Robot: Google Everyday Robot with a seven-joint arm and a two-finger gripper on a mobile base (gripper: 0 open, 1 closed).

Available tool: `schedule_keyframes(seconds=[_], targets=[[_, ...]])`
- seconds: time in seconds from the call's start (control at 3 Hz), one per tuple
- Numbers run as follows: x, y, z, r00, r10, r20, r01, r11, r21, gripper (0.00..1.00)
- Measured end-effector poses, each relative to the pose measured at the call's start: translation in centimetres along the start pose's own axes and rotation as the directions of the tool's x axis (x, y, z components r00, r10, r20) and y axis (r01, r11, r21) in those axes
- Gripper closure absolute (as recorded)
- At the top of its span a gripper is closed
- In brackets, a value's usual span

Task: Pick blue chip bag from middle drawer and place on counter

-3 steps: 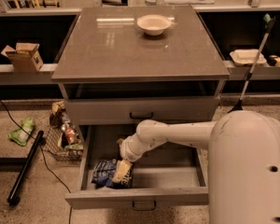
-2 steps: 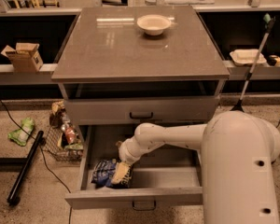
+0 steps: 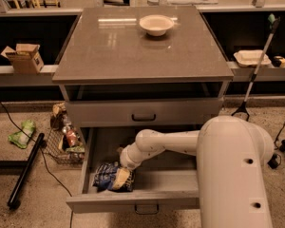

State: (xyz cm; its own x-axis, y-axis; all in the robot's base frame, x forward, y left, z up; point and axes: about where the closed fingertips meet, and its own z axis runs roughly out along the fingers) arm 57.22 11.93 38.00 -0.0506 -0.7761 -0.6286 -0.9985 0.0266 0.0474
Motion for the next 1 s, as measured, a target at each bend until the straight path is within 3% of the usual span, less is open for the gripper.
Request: schedule_keyframes(seconds=[0.33, 1.0], targets=[[0.63, -0.06, 0.9, 1.0, 0.013, 0.005, -0.013, 0.9999, -0.007, 0.18], [1.01, -0.02, 1.58, 1.0, 0.023, 0.007, -0.022, 0.9996, -0.017, 0.64]])
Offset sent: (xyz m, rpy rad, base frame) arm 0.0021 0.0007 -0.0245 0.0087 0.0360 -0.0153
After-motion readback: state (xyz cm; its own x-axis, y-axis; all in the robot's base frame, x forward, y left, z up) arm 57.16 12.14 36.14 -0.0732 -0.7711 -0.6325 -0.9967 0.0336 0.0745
